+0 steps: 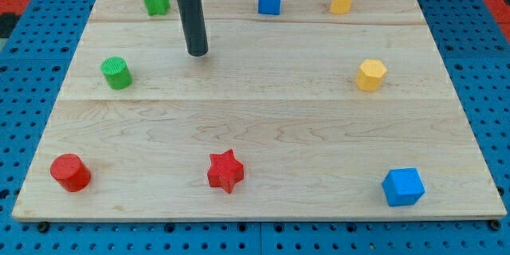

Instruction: Move your arm parallel to the bottom of the blue triangle

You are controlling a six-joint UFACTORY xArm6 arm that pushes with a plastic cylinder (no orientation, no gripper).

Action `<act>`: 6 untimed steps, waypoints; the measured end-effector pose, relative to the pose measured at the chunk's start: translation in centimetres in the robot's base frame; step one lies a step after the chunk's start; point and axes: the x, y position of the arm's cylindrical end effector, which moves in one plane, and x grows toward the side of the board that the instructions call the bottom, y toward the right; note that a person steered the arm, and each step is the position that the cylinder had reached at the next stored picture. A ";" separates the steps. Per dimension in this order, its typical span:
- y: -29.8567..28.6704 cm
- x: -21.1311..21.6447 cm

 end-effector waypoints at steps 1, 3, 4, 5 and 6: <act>1.2 0.0; 3.8 0.1; 4.5 -0.5; 6.0 -0.9; 8.7 -0.9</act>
